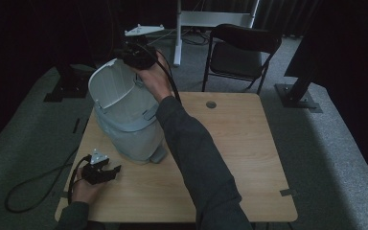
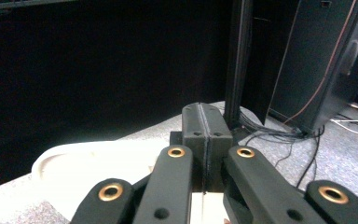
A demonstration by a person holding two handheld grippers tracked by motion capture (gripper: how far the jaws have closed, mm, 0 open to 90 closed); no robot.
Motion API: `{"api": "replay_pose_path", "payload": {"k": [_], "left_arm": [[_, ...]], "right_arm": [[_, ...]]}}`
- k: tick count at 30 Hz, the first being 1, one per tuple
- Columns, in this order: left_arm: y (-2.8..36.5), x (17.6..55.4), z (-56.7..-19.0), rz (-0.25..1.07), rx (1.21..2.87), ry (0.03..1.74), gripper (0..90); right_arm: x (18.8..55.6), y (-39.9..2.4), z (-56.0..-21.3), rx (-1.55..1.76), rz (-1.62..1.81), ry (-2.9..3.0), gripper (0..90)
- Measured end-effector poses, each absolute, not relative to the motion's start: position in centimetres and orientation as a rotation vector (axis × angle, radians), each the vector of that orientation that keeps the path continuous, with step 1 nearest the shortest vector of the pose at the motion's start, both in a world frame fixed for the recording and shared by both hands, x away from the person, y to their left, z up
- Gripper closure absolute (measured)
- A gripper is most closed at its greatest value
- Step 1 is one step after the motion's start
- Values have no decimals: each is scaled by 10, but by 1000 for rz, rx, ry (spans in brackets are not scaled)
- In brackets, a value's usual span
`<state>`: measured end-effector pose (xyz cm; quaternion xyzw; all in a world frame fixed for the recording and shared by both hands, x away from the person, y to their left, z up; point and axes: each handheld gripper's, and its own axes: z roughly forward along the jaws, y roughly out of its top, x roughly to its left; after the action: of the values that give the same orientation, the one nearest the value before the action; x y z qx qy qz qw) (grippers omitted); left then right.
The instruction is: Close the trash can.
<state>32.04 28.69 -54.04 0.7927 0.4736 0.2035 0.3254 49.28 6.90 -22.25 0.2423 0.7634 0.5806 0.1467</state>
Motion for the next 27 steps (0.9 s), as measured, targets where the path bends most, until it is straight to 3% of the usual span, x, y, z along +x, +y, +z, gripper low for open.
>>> {"api": "replay_pose_path", "payload": {"k": [18, 27], "left_arm": [[287, 320, -540, 531, 2079, 1239, 378], [287, 320, -540, 533, 2078, 1241, 378]], "right_arm": [[491, 76, -221, 681, 1615, 2240, 899], [483, 58, -234, 646, 1599, 2292, 899]]}}
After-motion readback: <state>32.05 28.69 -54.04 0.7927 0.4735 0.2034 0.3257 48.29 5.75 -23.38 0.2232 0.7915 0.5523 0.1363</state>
